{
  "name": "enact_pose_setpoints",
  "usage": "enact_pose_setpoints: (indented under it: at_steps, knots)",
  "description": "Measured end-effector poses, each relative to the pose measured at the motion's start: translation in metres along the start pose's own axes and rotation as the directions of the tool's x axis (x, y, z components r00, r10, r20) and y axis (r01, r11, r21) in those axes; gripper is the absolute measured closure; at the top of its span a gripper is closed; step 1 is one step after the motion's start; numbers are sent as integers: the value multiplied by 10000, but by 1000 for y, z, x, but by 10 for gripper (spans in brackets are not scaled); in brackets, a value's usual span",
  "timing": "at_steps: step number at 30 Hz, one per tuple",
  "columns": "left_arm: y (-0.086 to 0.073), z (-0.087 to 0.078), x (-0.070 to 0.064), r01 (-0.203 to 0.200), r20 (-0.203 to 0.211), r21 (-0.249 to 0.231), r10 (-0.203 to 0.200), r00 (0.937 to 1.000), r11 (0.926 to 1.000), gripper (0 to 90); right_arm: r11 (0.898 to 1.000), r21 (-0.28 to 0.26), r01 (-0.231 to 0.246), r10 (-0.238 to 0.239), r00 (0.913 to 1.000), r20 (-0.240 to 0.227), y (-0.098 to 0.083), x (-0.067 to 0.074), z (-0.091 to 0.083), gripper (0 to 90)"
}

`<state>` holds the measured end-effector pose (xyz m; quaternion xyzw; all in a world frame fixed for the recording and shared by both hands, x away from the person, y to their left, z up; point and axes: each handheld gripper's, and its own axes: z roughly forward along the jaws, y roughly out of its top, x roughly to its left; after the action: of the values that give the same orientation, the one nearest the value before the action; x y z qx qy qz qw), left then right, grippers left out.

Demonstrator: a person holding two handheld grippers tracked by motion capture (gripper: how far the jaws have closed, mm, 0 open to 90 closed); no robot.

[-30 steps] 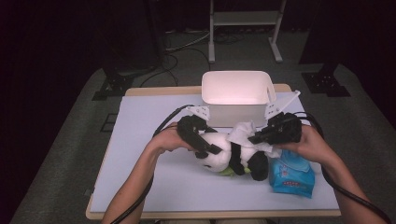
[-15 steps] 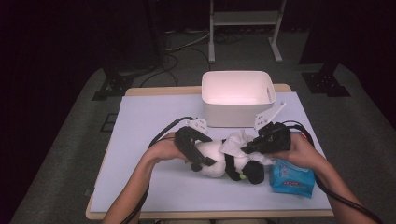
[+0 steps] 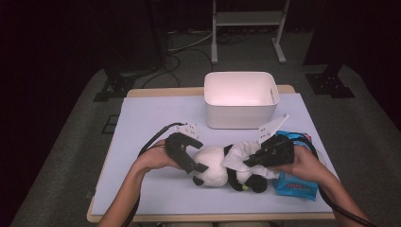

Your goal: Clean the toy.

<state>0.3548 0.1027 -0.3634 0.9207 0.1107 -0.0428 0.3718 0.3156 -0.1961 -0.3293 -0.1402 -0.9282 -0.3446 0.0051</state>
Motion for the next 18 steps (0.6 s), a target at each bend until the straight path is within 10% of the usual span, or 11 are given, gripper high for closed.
enact_pose_setpoints:
  at_steps: [11, 18]
  knots:
    - [-1, 26, 7, 680, 902, 251, -700, 9935, 9974, 0, 9997, 251, 22, -14, 9995, -318, -10, 5, 3, 868]
    - [4, 35, 4, 103, 894, 717, -167, 9959, 9974, 28, 9993, 384, 4, 21, 9978, -659, -11, 6, 11, 868]
